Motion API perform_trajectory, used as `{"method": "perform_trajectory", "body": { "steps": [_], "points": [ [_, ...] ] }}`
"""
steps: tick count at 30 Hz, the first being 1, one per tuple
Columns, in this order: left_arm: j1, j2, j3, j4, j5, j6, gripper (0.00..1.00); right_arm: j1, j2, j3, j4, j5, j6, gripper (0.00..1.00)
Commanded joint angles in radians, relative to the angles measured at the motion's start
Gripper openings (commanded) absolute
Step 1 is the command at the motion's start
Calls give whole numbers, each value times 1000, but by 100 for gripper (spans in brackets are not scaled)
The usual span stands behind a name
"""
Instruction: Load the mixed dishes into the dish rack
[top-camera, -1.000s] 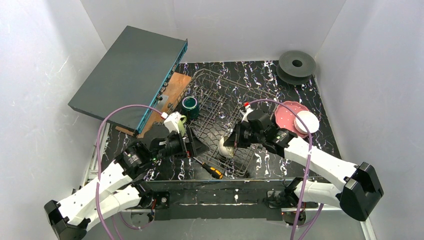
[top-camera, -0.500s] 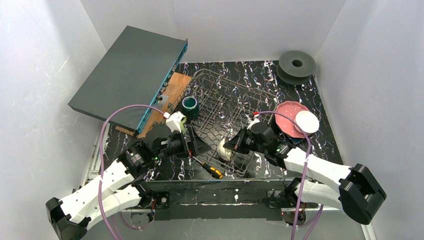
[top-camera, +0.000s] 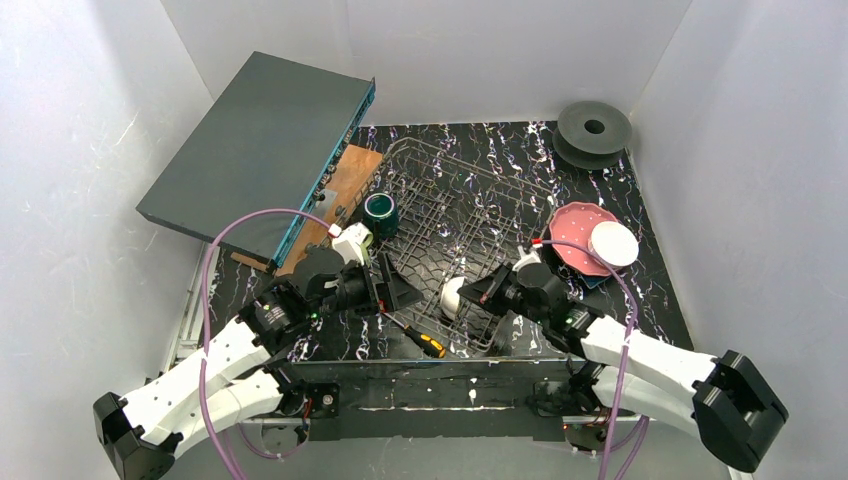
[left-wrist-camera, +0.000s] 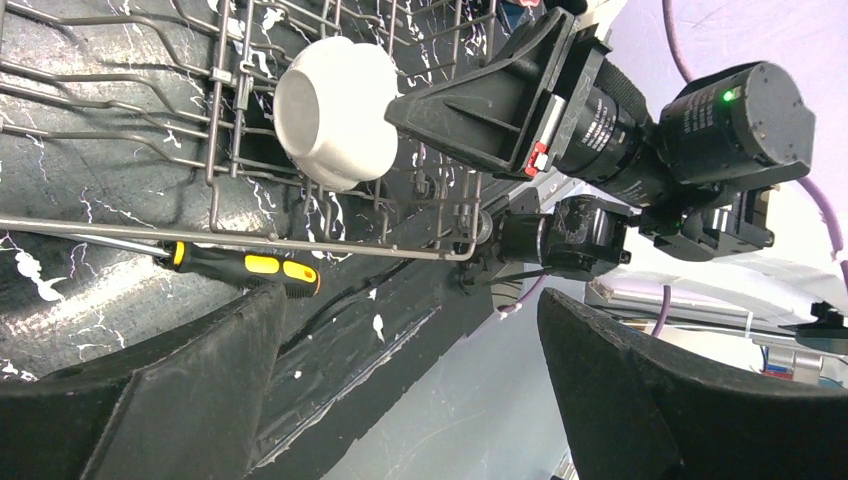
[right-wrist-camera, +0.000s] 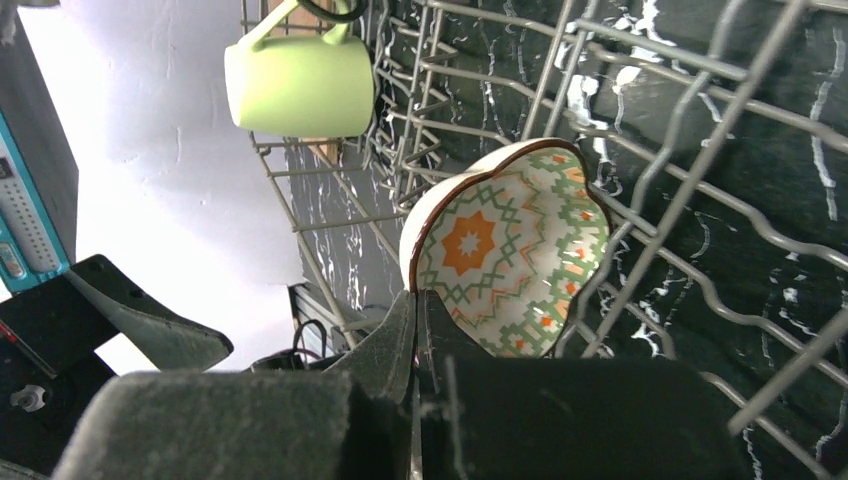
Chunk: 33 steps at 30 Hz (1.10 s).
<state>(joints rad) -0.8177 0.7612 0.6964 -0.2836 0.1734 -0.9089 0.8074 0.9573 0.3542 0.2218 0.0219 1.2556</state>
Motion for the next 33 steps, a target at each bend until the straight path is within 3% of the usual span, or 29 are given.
{"method": "perform_trajectory", "body": {
  "steps": [1, 14, 17, 25, 33],
  "points": [
    [-3, -3, -9, 14, 9, 8, 95, 6, -71, -72, 64, 91, 51, 1],
    [-4, 31, 11, 23, 23, 16, 95, 6, -220, -95, -156, 120, -16, 1],
    [-3, 43, 10, 26, 27, 17, 95, 6, -255, -85, -216, 115, -66, 11],
    [-4, 54, 14, 24, 35, 33, 96, 7, -336, -29, -449, 85, -195, 22],
    [-3, 53, 39, 10, 55, 60, 98, 8, -416, 146, -742, 140, -394, 44]
  ]
}}
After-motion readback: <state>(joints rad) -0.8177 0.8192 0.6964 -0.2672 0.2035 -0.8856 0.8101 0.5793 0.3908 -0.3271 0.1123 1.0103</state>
